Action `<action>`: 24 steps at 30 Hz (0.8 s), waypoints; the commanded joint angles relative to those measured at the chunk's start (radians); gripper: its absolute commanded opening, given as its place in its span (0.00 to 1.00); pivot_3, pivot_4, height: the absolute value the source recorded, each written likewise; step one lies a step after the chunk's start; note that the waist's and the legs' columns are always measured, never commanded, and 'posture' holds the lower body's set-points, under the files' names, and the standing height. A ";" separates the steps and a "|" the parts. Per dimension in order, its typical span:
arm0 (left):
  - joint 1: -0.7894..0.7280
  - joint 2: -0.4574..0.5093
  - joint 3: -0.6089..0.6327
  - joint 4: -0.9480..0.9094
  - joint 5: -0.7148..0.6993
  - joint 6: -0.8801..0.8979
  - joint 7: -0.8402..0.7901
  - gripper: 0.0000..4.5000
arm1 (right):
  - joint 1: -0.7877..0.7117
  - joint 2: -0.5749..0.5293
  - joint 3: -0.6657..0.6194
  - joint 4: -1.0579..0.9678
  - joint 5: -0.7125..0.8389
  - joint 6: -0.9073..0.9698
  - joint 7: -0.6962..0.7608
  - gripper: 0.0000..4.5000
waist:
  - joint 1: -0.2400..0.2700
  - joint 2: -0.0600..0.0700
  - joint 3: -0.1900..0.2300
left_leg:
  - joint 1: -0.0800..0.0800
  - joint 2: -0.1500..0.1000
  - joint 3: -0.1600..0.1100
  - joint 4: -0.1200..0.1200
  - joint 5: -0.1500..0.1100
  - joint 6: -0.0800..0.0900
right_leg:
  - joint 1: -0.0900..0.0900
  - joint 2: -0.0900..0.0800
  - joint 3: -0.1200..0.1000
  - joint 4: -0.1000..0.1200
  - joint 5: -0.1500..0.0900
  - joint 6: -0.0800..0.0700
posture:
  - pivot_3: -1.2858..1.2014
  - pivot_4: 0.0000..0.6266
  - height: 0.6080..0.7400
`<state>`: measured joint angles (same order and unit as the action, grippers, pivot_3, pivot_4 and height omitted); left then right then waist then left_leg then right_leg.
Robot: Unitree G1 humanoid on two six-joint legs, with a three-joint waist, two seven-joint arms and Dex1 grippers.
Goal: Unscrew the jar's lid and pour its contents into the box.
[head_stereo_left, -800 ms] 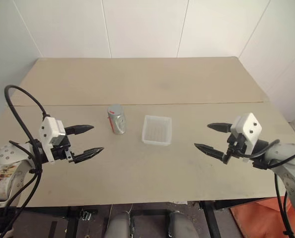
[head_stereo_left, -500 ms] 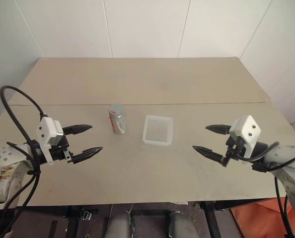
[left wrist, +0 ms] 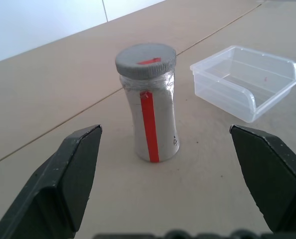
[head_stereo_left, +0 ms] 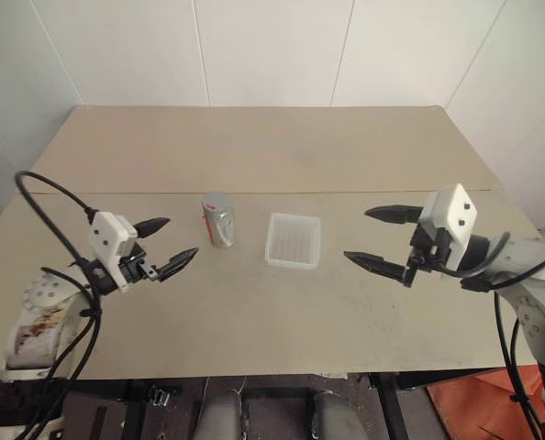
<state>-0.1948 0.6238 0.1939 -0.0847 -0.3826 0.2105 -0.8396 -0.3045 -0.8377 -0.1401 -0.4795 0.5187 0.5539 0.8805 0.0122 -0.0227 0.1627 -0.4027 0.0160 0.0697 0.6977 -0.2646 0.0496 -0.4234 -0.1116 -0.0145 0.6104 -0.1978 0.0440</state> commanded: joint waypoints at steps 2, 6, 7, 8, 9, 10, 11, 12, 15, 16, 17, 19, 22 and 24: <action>-0.078 -0.053 -0.029 0.091 0.060 -0.077 0.063 1.00 | -0.035 -0.008 0.008 -0.023 0.001 -0.004 -0.003 1.00 | 0.000 0.000 0.000 | 0.000 0.000 0.000 0.000 0.000 0.000 | 0.000 0.000 0.000 0.000 0.000 0.000 | 0.52 0.24 1.00; -0.131 -0.106 -0.052 0.162 0.110 -0.133 0.118 1.00 | -0.048 -0.013 0.011 -0.025 0.001 -0.016 0.010 1.00 | 0.000 0.000 0.000 | 0.000 0.000 0.000 0.000 0.000 0.000 | 0.000 0.000 0.000 0.000 0.000 0.000 | 0.52 0.24 1.00; -0.141 -0.116 -0.057 0.174 0.116 -0.142 0.123 1.00 | -0.049 -0.014 0.011 -0.024 0.000 -0.021 0.015 1.00 | 0.000 0.000 0.000 | 0.000 0.000 0.000 0.000 0.000 0.000 | 0.000 0.000 0.000 0.000 0.000 0.000 | 0.52 0.24 1.00; -0.150 -0.126 -0.061 0.185 0.119 -0.151 0.127 1.00 | -0.051 -0.014 0.012 -0.023 -0.001 -0.024 0.019 1.00 | -0.001 0.000 0.000 | -0.001 0.000 0.000 0.000 0.000 0.000 | 0.000 0.000 0.000 0.000 0.000 0.000 | 0.52 0.24 1.00; -0.162 -0.138 -0.067 0.200 0.120 -0.159 0.128 1.00 | -0.053 -0.013 0.012 -0.023 -0.002 -0.027 0.021 1.00 | -0.001 0.000 0.000 | -0.001 0.000 0.000 0.000 0.000 0.000 | 0.000 0.000 0.000 0.000 0.000 0.000 | 0.52 0.24 1.00; -0.177 -0.152 -0.073 0.220 0.122 -0.166 0.132 1.00 | -0.055 -0.011 0.015 -0.024 -0.005 -0.029 0.020 1.00 | -0.001 0.000 0.000 | -0.001 0.000 0.000 0.000 0.000 0.000 | 0.000 0.000 0.000 0.000 0.000 0.000 | 0.52 0.24 1.00; -0.196 -0.168 -0.083 0.240 0.130 -0.175 0.141 1.00 | -0.057 -0.010 0.017 -0.024 -0.010 -0.032 0.019 1.00 | 0.000 0.000 0.000 | -0.001 0.000 0.000 0.000 0.000 0.000 | 0.000 0.000 0.000 0.000 0.000 0.000 | 0.52 0.24 1.00; -0.209 -0.178 -0.089 0.255 0.137 -0.182 0.147 1.00 | -0.058 -0.009 0.018 -0.024 -0.013 -0.035 0.018 1.00 | 0.001 0.000 0.000 | -0.001 0.000 0.000 0.000 0.000 0.000 | 0.000 0.000 0.000 0.000 0.000 0.000 | 0.52 0.24 1.00; -0.263 -0.223 -0.097 0.326 0.175 -0.218 0.210 1.00 | -0.055 -0.001 0.008 -0.036 -0.013 -0.035 0.000 1.00 | 0.003 0.000 0.000 | -0.001 -0.001 -0.001 0.001 0.000 0.000 | 0.000 0.000 -0.001 0.000 0.001 0.000 | 0.52 0.24 1.00; -0.282 -0.237 -0.097 0.352 0.185 -0.225 0.233 1.00 | -0.050 0.000 0.003 -0.043 -0.011 -0.038 -0.001 1.00 | 0.002 0.000 0.000 | -0.001 -0.001 -0.001 0.001 0.000 0.000 | 0.000 0.000 -0.001 0.000 0.001 0.000 | 0.52 0.24 1.00; -0.299 -0.250 -0.101 0.377 0.197 -0.235 0.252 1.00 | -0.045 0.001 -0.002 -0.049 -0.009 -0.041 -0.002 1.00 | 0.002 0.000 0.000 | -0.001 -0.001 -0.001 0.001 0.000 0.000 | 0.000 0.000 -0.001 0.000 0.001 0.001 | 0.52 0.24 1.00; -0.321 -0.266 -0.107 0.412 0.209 -0.250 0.263 1.00 | -0.039 0.002 -0.005 -0.060 -0.007 -0.044 -0.006 1.00 | 0.001 0.000 0.000 | -0.002 -0.001 -0.001 0.001 0.000 0.000 | 0.000 0.000 -0.001 0.000 0.001 0.001 | 0.52 0.24 1.00; -0.350 -0.286 -0.110 0.459 0.217 -0.258 0.280 0.96 | -0.032 0.005 -0.011 -0.074 -0.008 -0.049 -0.016 1.00 | -0.002 -0.001 0.000 | -0.002 -0.001 -0.001 0.001 0.000 0.000 | 0.000 0.000 -0.001 0.000 0.001 0.001 | 0.52 0.24 1.00; -0.356 -0.290 -0.112 0.471 0.217 -0.254 0.272 0.87 | -0.027 0.006 -0.020 -0.086 -0.004 -0.048 -0.025 1.00 | -0.002 -0.001 0.000 | -0.002 -0.001 -0.001 0.001 0.000 0.000 | 0.000 0.000 -0.001 0.000 0.001 0.001 | 0.52 0.24 1.00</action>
<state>-0.5307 0.3329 0.0783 0.3937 -0.1607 -0.0223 -0.5703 -0.3310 -0.8327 -0.1157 -0.5283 0.5038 0.5313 0.8677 0.0105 -0.0233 0.1628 -0.4043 0.0153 0.0689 0.6987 -0.2647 0.0500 -0.4236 -0.1120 -0.0156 0.6103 -0.1970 0.0447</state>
